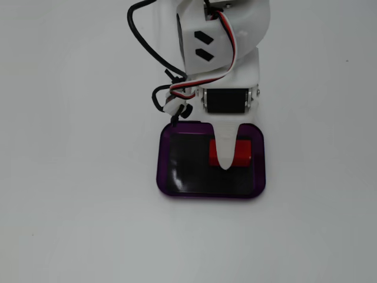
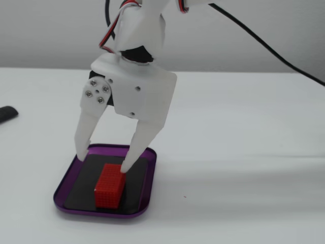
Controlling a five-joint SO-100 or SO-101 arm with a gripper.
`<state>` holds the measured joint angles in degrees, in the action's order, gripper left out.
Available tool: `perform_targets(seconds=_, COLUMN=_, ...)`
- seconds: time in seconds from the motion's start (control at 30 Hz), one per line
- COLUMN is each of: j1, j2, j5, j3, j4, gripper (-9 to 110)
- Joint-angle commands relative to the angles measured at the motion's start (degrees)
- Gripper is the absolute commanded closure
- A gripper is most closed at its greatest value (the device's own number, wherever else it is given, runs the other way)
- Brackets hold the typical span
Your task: Remove the cube from the box.
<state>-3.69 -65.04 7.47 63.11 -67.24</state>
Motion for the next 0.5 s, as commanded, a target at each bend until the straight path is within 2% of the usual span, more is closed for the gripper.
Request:
perform_targets(seconds=0.0, j1=-0.4, j2=-0.4, j5=-0.2, j3=-0.2, j4=-0.3, gripper=81)
perform_targets(seconds=0.13, j1=-0.4, j2=-0.5, j5=-0.4, j3=1.6, j4=-0.5, gripper=75)
perform_targets(seconds=0.47, j1=-2.5, j2=-0.5, j5=0.5, j3=5.6, j4=0.1, gripper=76)
